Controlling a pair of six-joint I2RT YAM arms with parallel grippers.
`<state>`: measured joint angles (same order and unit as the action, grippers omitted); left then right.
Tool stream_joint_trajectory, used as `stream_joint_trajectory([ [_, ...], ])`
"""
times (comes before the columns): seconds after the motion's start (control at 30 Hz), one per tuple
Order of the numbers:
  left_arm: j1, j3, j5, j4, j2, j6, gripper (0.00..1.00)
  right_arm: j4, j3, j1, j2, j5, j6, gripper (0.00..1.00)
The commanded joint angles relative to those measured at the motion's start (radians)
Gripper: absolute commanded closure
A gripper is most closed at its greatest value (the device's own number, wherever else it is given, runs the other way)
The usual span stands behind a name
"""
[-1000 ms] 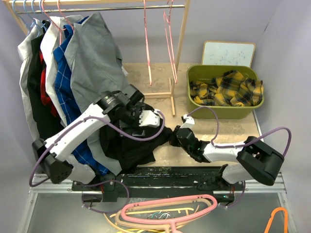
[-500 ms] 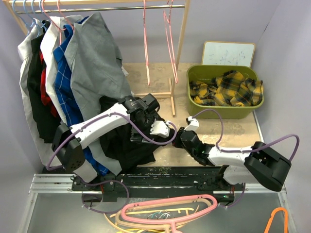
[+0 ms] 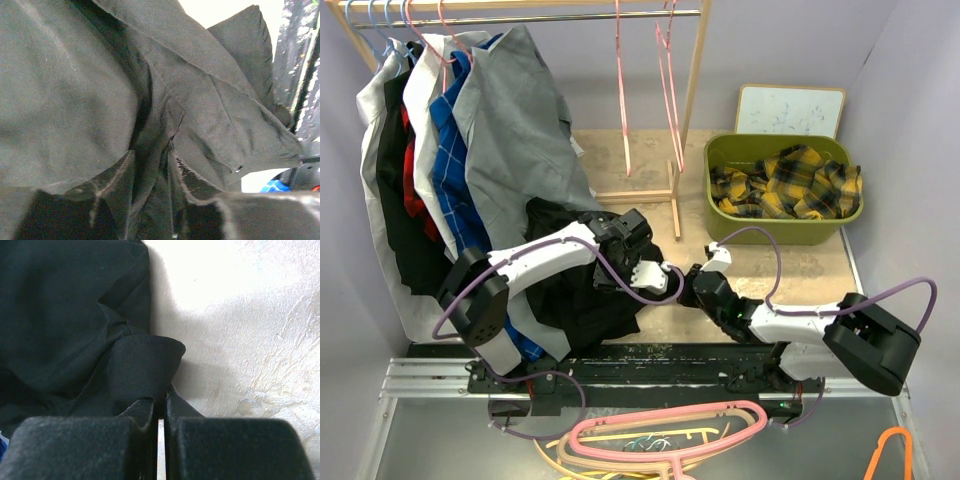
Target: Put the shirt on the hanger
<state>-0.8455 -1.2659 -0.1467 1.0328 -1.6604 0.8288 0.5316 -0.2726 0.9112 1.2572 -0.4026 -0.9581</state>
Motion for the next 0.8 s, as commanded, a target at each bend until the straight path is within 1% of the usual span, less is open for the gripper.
stream_joint_trajectory([
  [0.0, -0.004, 0.010, 0.010, -0.045, 0.001, 0.008, 0.80, 0.039, 0.000, 0.000, -0.017, -0.034, -0.017, 1.00],
  [0.03, -0.005, 0.006, 0.014, -0.037, 0.008, 0.004, 0.98, 0.039, 0.000, 0.000, -0.017, -0.035, -0.017, 1.00],
  [0.07, -0.007, -0.003, 0.016, -0.024, 0.018, 0.000, 1.00, 0.037, -0.001, 0.000, -0.018, -0.037, -0.017, 1.00],
  [0.13, -0.013, -0.044, 0.009, 0.019, 0.056, -0.011, 1.00, 0.030, -0.003, 0.000, -0.024, -0.040, -0.013, 1.00],
  [0.23, -0.013, -0.158, -0.025, 0.077, 0.150, -0.042, 1.00, 0.009, -0.018, 0.000, -0.059, -0.036, 0.022, 1.00],
  [0.33, -0.013, -0.274, -0.041, 0.098, 0.264, -0.081, 1.00, 0.000, -0.031, 0.000, -0.127, -0.021, 0.097, 1.00],
  [0.4, -0.007, -0.351, -0.053, 0.125, 0.310, -0.111, 1.00, -0.001, -0.042, 0.000, -0.181, 0.002, 0.153, 1.00],
  [0.47, 0.039, -0.439, -0.096, 0.151, 0.329, -0.132, 1.00, -0.001, -0.057, 0.000, -0.248, 0.038, 0.206, 1.00],
  [0.6, 0.141, -0.527, -0.172, 0.132, 0.377, -0.176, 1.00, -0.038, -0.124, 0.000, -0.347, 0.125, 0.319, 1.00],
  [0.67, 0.184, -0.580, -0.184, 0.120, 0.393, -0.209, 1.00, -0.070, -0.182, 0.000, -0.387, 0.156, 0.395, 1.00],
  [0.77, 0.254, -0.691, -0.218, 0.109, 0.404, -0.257, 1.00, -0.156, -0.288, 0.000, -0.436, 0.212, 0.459, 1.00],
])
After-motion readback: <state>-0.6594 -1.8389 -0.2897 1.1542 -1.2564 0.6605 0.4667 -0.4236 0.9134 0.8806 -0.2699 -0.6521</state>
